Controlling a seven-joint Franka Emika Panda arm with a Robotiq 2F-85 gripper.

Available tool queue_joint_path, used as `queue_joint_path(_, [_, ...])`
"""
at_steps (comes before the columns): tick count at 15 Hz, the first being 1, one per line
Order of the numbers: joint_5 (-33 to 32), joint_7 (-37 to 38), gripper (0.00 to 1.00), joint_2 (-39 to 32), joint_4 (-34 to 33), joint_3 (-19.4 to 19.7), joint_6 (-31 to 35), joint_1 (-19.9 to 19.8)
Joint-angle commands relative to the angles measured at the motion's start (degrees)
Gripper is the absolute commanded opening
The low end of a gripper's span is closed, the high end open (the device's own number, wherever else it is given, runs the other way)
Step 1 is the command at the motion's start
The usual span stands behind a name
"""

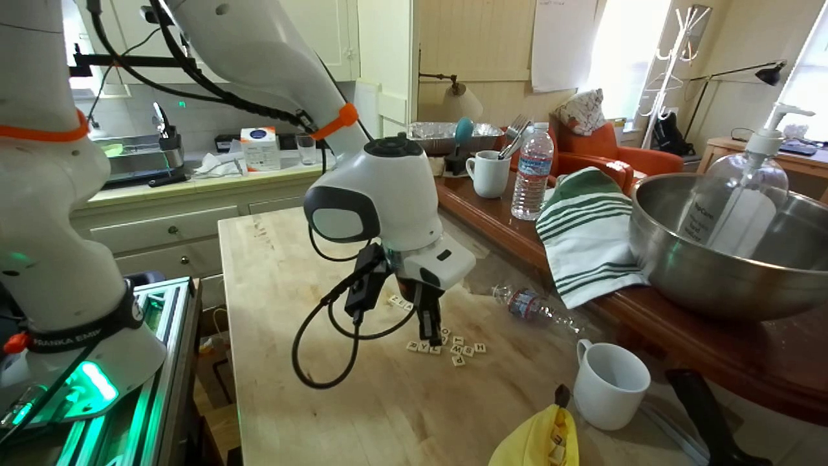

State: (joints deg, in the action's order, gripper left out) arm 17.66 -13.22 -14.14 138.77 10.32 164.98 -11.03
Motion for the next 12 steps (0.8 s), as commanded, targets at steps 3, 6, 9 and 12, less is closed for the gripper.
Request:
queue_joint_path(3, [6.96, -4.44, 0.0, -3.54, -3.18, -3.97, 1.5, -3.18])
queue_joint_path(6, [7.22, -5.53, 0.0, -4.51, -3.74, -4.32, 1.68, -3.6])
queue_joint_path(9, [6.45, -6.33, 0.0, -5.1, -3.68, -4.12, 1.59, -3.59])
queue_joint_path(12, [6.82, -7.21, 0.0, -5.21, -3.51, -4.37, 1.81, -3.64])
